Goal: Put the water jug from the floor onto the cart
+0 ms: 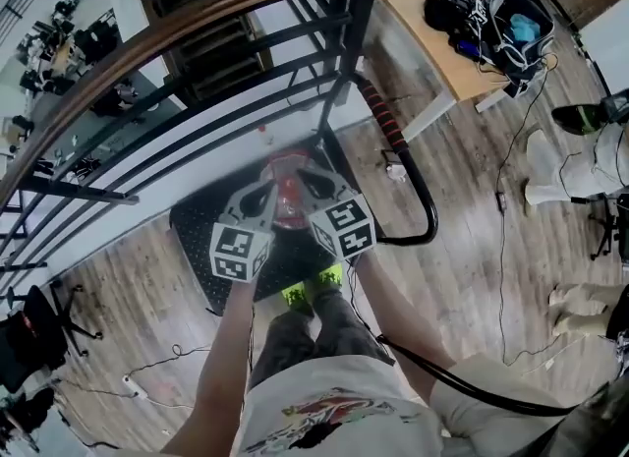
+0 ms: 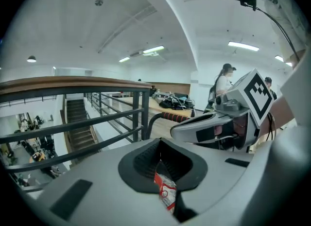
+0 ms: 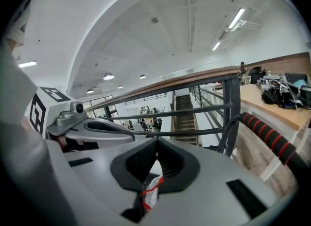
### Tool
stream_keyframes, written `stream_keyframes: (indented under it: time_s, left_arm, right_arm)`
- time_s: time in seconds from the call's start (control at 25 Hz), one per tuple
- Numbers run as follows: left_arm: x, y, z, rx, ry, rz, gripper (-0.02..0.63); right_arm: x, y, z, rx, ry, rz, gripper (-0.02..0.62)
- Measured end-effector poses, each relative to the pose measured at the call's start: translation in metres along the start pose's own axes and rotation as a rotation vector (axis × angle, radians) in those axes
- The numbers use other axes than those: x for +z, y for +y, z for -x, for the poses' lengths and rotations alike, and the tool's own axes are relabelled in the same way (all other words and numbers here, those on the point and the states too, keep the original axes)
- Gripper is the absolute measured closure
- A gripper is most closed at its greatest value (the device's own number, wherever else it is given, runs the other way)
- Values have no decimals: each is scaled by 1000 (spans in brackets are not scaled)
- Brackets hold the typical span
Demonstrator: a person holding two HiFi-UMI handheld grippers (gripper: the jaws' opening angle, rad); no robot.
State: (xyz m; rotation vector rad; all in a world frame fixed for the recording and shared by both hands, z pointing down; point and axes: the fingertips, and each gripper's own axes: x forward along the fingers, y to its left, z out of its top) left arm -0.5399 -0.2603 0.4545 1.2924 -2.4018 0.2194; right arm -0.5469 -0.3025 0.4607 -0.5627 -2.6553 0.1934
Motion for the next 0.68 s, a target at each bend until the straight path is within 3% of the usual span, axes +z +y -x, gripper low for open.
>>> stream_keyframes:
  time_s: [0.32, 0.68]
  left_arm:
    - [-2, -31, 8, -5, 9, 18, 594]
    - [-6, -39, -2, 11, 10, 40, 594]
  right_arm:
    - [5, 17, 27, 20, -22, 17, 575]
    - [-7, 2, 39, 15, -6, 32, 575]
